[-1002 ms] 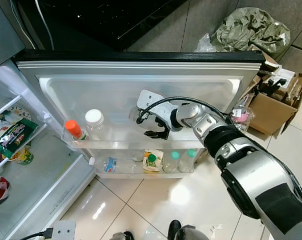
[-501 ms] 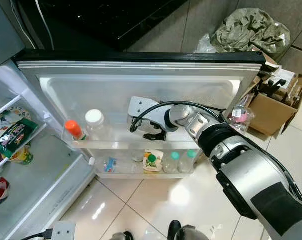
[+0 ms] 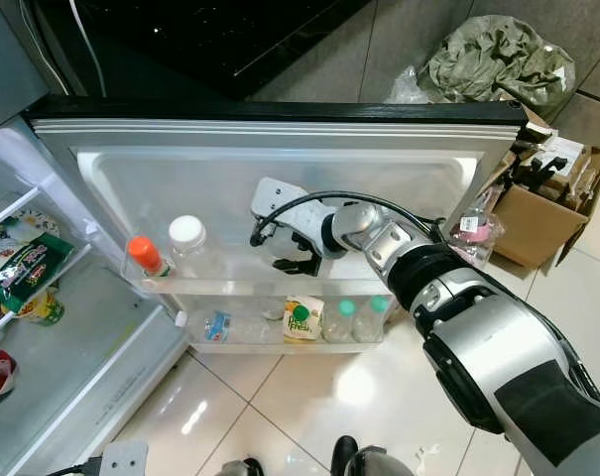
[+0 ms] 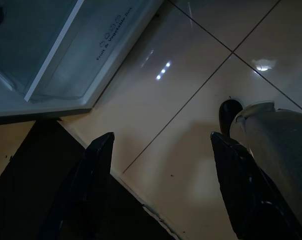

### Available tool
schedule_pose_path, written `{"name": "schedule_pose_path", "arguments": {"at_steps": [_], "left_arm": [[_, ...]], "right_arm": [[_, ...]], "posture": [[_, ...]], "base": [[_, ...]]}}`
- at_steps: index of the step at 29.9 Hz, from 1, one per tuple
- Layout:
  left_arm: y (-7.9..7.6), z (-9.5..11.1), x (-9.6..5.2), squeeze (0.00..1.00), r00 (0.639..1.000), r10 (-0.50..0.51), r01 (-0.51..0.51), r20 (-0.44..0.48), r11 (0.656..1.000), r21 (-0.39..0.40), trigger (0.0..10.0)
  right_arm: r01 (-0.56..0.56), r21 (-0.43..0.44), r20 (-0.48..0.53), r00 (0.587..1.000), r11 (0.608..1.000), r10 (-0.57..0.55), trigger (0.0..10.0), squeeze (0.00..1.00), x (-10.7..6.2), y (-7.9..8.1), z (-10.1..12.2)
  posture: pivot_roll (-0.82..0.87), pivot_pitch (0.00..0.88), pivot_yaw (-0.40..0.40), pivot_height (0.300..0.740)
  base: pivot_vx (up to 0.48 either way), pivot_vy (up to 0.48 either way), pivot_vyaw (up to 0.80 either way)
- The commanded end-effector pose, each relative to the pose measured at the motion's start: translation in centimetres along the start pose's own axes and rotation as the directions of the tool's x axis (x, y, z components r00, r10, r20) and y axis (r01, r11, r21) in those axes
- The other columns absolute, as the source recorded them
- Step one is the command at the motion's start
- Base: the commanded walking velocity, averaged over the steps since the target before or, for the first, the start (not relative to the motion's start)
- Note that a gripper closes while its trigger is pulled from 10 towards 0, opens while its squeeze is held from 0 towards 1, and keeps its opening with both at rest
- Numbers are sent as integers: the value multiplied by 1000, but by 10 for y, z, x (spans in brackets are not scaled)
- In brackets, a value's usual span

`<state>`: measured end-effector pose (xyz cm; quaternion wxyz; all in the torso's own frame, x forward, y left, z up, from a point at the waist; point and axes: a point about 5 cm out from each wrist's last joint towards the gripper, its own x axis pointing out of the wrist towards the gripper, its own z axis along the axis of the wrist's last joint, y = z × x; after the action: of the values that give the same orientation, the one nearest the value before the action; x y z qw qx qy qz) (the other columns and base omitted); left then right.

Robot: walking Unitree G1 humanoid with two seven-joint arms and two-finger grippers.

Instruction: Restocking fridge

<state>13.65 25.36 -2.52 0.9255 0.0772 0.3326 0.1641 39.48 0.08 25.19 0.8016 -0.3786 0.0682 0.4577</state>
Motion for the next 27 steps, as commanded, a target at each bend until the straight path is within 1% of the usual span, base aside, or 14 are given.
{"name": "schedule_pose_path", "arguments": {"at_steps": [1,3,4,5,6,12,17,19,20,24,25,26,27], "left_arm": [[1,-16,-7,0,998,13,-14,-58,1000,-6,10000],[1,-16,-7,0,998,13,-14,-58,1000,-6,10000],[1,-17,-7,0,998,15,-16,-59,1000,-6,10000],[1,-17,-7,0,998,15,-16,-59,1000,-6,10000],[1,-17,-7,0,998,16,-17,-59,1000,-7,10000],[1,-17,-8,0,998,17,-18,-59,1000,-8,10000],[2,-18,-9,0,998,19,-19,-61,1000,-7,10000],[2,-18,-9,0,998,19,-19,-61,1000,-6,10000],[2,-18,-9,0,998,19,-19,-61,1000,-5,10000],[3,-18,-9,0,998,19,-19,-61,1000,-5,10000],[3,-18,-9,0,998,19,-20,-61,1000,-5,10000],[3,-18,-9,0,998,19,-20,-61,1000,-5,10000],[2,-18,-9,0,998,19,-19,-61,1000,-5,10000]], "right_arm": [[-2,13,1,1000,1000,2,10000,0,1,2,1],[-2,13,1,1000,1000,2,10000,0,1,2,1],[-2,-17,-18,1000,1000,2,10000,0,2,3,-1],[-2,-17,-18,1000,1000,2,10000,0,2,3,-1],[-5,-39,-37,999,999,4,10000,0,3,4,-4],[-15,-73,-78,997,997,10,10000,0,4,6,-12],[5,-53,-86,996,999,-9,10000,0,4,6,-16],[12,-45,-78,997,999,-16,9412,0,3,5,-14],[15,-44,-75,997,999,-18,8902,0,3,5,-14],[20,-45,-73,997,999,-24,9098,0,3,4,-13],[25,-46,-73,997,999,-28,9686,0,3,3,-12],[29,-50,-74,997,998,-33,10000,0,3,3,-12],[33,-51,-73,997,998,-36,10000,0,2,2,-11]], "posture": [[62,345,-61,710],[62,345,-61,710],[63,346,-63,710],[63,346,-63,710],[65,347,-64,710],[65,347,-64,710],[68,351,-62,710],[69,351,-62,710],[69,351,-62,710],[69,350,-62,710],[68,349,-62,710],[68,349,-63,710],[69,348,-63,710]], "base": [[0,0,0],[0,0,0],[0,0,0],[0,0,0],[0,0,0],[0,0,0],[0,0,0],[0,0,0],[0,0,0],[0,0,0],[0,0,0],[0,0,0],[0,0,0]]}}
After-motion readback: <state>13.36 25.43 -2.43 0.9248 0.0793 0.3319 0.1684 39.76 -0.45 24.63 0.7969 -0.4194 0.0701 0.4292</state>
